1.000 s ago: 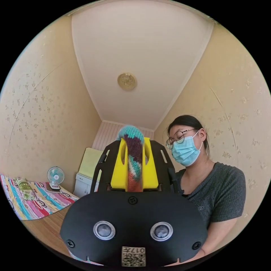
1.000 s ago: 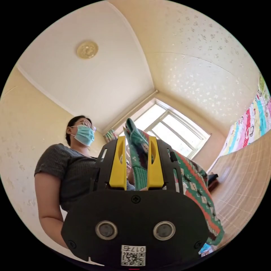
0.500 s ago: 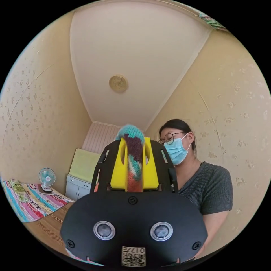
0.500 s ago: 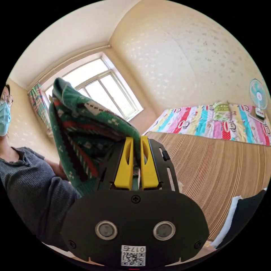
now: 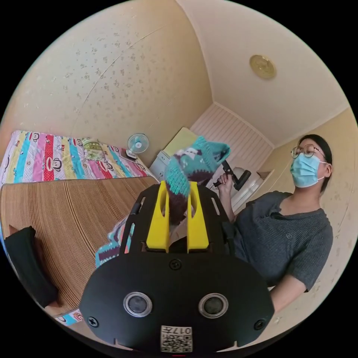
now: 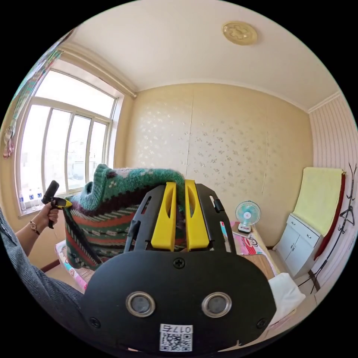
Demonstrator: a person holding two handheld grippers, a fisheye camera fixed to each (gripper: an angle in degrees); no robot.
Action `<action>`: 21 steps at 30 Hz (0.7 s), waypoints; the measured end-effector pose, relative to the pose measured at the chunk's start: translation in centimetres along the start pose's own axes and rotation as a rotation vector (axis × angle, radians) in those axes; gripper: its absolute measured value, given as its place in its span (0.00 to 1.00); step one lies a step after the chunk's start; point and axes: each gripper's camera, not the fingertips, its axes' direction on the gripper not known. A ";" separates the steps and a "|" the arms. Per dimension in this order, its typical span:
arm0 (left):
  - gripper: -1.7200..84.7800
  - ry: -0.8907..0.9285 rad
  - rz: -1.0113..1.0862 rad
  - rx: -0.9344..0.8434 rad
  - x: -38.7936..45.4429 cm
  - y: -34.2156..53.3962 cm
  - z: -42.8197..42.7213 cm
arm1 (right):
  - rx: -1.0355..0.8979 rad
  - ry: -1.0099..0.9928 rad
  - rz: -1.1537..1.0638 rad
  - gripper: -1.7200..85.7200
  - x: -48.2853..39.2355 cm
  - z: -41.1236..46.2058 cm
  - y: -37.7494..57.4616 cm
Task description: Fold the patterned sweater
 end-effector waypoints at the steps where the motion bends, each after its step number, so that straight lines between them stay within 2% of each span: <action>1: 0.10 0.034 0.050 0.019 1.3 -1.0 -0.2 | 0.021 -0.005 0.028 0.06 0.8 -1.0 -0.9; 7: 0.10 0.051 0.449 0.074 12.3 -9.5 -2.4 | 0.140 -0.118 0.288 0.06 8.6 -5.0 -4.2; 11: 0.10 -0.076 0.502 -0.032 13.3 -16.3 -1.3 | 0.137 -0.024 0.259 0.06 10.6 -2.8 -6.2; 14: 0.10 -0.135 0.379 -0.131 6.7 -22.7 1.2 | -0.016 0.006 0.236 0.06 13.4 5.5 -7.8; 15: 0.10 -0.170 0.277 -0.147 2.3 -25.1 2.5 | -0.069 0.003 0.226 0.06 14.1 8.0 -8.2; 17: 0.10 -0.220 0.048 -0.159 -6.6 -28.4 4.6 | -0.287 0.049 0.143 0.07 16.3 20.8 -8.1; 18: 0.10 -0.230 -0.130 -0.146 -13.5 -30.0 5.7 | -0.346 0.054 0.131 0.07 16.9 24.6 -7.6; 19: 0.11 -0.245 -0.290 -0.138 -20.1 -30.9 6.6 | -0.474 0.056 0.137 0.07 18.2 32.6 -6.0; 20: 0.11 -0.270 -0.361 -0.132 -23.2 -31.0 7.0 | -0.594 0.041 0.150 0.08 19.3 39.7 -3.4; 21: 0.11 -0.341 -0.481 -0.112 -28.5 -30.6 7.2 | -0.665 0.033 0.148 0.08 19.7 42.8 -1.9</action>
